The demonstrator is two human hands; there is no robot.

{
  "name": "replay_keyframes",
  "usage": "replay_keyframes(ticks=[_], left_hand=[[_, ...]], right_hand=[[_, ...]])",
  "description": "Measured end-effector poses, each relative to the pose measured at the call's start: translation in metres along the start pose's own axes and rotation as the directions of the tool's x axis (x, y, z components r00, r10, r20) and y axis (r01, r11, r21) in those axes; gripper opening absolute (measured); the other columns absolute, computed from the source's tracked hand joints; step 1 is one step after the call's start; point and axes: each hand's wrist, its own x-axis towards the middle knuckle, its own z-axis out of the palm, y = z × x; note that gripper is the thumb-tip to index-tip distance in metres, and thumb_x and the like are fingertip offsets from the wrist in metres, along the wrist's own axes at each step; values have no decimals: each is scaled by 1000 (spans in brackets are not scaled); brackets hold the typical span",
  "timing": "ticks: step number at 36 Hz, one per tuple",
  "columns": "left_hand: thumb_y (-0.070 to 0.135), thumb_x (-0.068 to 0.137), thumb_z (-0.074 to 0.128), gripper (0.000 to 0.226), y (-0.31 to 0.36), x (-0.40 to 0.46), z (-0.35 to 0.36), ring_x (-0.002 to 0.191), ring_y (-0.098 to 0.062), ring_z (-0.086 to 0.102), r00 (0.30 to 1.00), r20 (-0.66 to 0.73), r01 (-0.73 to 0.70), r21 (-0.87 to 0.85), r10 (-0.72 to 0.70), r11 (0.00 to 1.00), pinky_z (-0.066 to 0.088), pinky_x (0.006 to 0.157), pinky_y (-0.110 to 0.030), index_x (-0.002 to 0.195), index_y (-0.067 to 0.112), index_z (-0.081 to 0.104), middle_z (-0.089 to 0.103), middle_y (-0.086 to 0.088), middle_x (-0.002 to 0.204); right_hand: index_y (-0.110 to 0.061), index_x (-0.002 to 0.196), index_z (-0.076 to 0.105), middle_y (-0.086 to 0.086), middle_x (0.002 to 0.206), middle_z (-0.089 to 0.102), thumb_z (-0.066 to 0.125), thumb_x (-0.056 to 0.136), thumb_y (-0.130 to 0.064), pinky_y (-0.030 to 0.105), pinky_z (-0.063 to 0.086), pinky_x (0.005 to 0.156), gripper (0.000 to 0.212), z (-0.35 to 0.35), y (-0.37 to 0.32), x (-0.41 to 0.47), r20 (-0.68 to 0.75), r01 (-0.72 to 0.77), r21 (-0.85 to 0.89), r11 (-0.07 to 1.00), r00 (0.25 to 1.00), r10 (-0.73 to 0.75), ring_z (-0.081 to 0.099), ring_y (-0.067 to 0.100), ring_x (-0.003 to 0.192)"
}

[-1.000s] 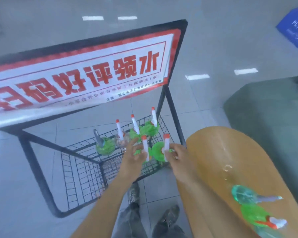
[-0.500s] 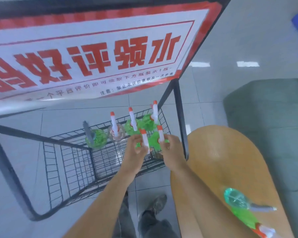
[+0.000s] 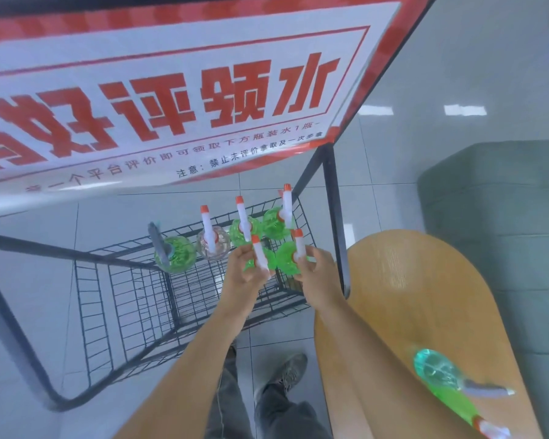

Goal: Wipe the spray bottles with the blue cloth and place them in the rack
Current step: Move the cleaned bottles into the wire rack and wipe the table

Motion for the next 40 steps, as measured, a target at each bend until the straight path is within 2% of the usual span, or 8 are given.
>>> replay_keyframes(ticks=[5,9,14,17,25,31,37,40], left_hand=[[-4,99,70,52,0,-1,0,117,-19,74,1000,7,-18,-22,18,1000,55,109,-49,134,29,52,66,2,135],[-1,98,74,55,2,-1,-2,118,-24,74,1000,20,-23,-4,24,1000,57,106,-47,138,29,51,65,-3,138],[1,97,76,60,7,1,-3,105,-18,77,998,38,-61,61,59,996,56,91,-33,142,27,47,66,3,138],[1,95,79,62,8,2,-3,99,-16,76,994,18,-107,133,105,985,61,90,-33,135,36,47,67,7,134],[0,90,84,66,6,2,-6,89,-11,73,987,-18,-156,180,162,971,57,80,-20,126,42,47,70,5,126],[1,89,85,65,6,2,-6,89,-16,74,983,-42,-167,174,177,970,57,82,-19,125,41,48,71,4,123],[6,89,87,64,7,-1,-6,86,-12,74,982,-51,-172,186,184,967,56,76,-13,125,43,48,69,7,127],[8,88,88,63,7,0,-8,88,-16,75,982,-51,-173,175,184,969,56,80,-18,125,42,49,69,7,128]], right_hand=[[-18,136,61,-3,137,50,50,110,-33,31,64,79,32,1,0,3,-6,27,24,999,1000,-27,71,8,93],[-22,136,60,-4,137,51,51,110,-33,38,64,81,29,2,1,5,-4,22,18,1000,1000,-22,72,10,94],[-20,134,62,1,136,56,52,109,-36,26,64,76,31,4,5,13,-2,21,69,997,1000,-21,74,9,95],[-22,133,62,1,136,57,53,108,-36,34,65,80,30,4,5,14,6,5,82,997,1000,-5,74,8,94],[-17,135,59,2,135,55,53,109,-30,26,63,82,30,3,-5,12,6,-12,109,994,1000,12,71,10,99],[-25,122,58,4,135,58,49,110,-32,11,53,59,16,3,-10,11,4,-31,147,989,1000,31,72,13,104],[-25,133,54,-6,133,54,57,106,-32,41,65,82,27,2,-11,8,-38,-23,76,997,999,26,69,11,95],[-27,139,50,-6,131,51,62,104,-33,45,64,83,38,1,-11,7,-60,-6,28,1000,998,7,63,11,98]])
